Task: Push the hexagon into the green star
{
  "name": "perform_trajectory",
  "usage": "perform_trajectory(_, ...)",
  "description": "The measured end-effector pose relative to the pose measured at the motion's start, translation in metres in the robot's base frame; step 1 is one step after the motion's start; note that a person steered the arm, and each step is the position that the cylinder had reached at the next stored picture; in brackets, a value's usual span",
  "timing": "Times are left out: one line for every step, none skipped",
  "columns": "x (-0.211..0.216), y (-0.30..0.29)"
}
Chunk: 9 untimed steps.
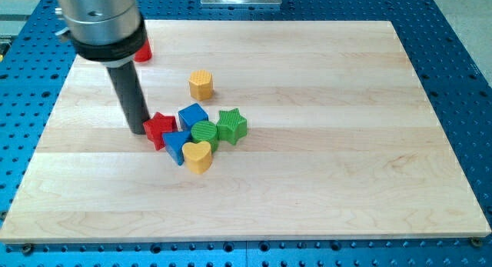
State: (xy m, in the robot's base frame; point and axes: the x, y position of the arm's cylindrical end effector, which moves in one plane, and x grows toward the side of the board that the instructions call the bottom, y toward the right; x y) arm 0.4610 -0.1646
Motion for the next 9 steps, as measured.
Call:
perform_trajectory(0.009, 0.0)
perform_trajectory(0.009, 0.011)
perform_trajectory(0.009, 0.018)
perform_trajectory(0.005, -0.003)
perform_trajectory(-0.034, -0.031)
perform_trajectory(-0.072, -0.012)
perform_trajectory(-0.072, 0.048)
perform_trajectory(-0.084, 0.068)
perform_trajectory(-0.107, 0.073)
